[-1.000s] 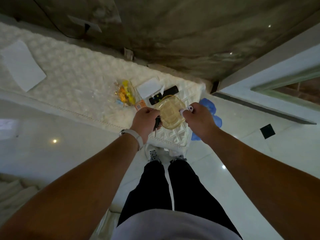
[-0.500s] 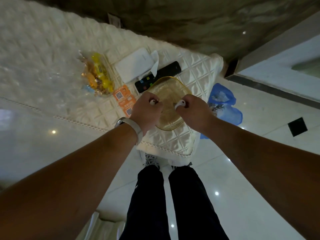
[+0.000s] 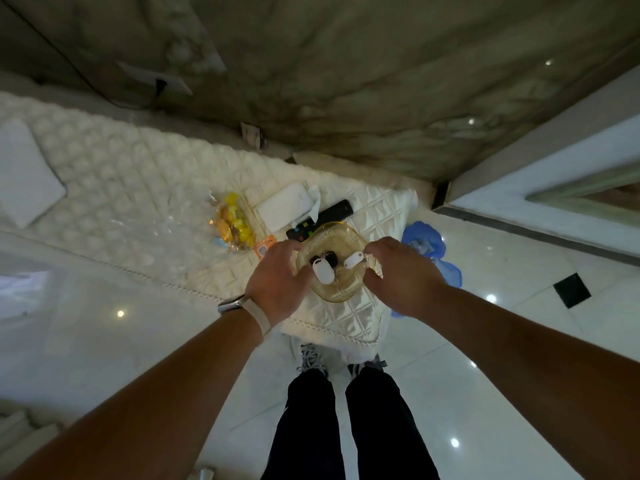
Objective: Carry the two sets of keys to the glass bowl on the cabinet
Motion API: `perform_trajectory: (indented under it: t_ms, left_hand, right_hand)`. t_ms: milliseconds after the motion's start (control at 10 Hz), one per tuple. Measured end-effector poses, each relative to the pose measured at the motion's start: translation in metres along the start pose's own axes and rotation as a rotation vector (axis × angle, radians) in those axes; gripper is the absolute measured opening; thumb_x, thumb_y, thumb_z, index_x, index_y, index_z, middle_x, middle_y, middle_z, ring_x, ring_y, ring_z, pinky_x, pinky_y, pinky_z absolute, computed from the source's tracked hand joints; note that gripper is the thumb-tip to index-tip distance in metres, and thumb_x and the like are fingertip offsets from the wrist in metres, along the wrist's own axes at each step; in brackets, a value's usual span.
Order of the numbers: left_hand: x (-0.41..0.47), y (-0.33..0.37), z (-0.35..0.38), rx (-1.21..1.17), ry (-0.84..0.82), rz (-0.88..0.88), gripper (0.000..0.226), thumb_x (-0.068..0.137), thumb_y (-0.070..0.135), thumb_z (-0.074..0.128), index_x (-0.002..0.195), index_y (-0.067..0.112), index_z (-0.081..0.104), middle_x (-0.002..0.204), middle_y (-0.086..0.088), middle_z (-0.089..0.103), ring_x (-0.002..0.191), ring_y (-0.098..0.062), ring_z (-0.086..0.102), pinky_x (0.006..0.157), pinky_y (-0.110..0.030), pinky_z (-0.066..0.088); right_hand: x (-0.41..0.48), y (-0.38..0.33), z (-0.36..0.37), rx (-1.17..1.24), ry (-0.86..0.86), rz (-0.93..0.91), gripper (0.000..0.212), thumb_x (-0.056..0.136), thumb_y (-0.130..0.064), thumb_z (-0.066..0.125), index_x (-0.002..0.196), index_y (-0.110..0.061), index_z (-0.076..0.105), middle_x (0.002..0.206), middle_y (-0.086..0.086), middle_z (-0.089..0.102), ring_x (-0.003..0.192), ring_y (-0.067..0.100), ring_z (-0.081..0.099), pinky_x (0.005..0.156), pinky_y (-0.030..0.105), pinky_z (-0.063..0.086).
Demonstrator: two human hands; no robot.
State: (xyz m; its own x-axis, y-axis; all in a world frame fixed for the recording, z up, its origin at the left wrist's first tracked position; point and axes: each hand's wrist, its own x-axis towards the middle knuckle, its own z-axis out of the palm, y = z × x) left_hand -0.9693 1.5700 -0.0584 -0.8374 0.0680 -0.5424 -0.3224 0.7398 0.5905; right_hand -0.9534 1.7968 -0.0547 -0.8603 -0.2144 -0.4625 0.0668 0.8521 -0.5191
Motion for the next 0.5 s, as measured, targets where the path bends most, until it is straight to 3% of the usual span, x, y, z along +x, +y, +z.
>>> perform_trajectory:
  t_ms: [200,300,500]
  left_hand:
    - [-0.049,0.059,-0.089,0.3,0.037,0.264,0.046,0.084,0.031,0.057,0.127,0.013,0.051,0.13,-0.012,0.054,0.112,-0.031,0.052,0.087,-0.038,0.043]
    - [-0.075,0.085,-0.127,0.403,0.072,0.365,0.047,0.084,0.033,0.056,0.125,0.011,0.052,0.131,-0.015,0.054,0.118,-0.034,0.049,0.093,-0.041,0.041]
    - [-0.117,0.113,-0.184,0.494,0.212,0.467,0.051,0.086,0.04,0.051,0.132,0.019,0.048,0.141,-0.011,0.048,0.128,-0.029,0.041,0.101,-0.044,0.033]
  right_hand:
    - [-0.036,-0.065,-0.086,-0.267,0.05,-0.033,0.045,0.093,-0.039,0.054,0.129,-0.013,0.055,0.129,0.01,0.058,0.113,0.033,0.053,0.089,0.044,0.046]
    - [-0.058,-0.099,-0.123,-0.328,0.083,-0.038,0.052,0.094,-0.043,0.051,0.138,-0.017,0.048,0.14,0.008,0.051,0.122,0.031,0.049,0.094,0.042,0.043]
    - [-0.097,-0.153,-0.176,-0.43,0.191,-0.036,0.052,0.092,-0.046,0.05,0.137,-0.021,0.048,0.142,0.007,0.05,0.125,0.03,0.047,0.101,0.044,0.04]
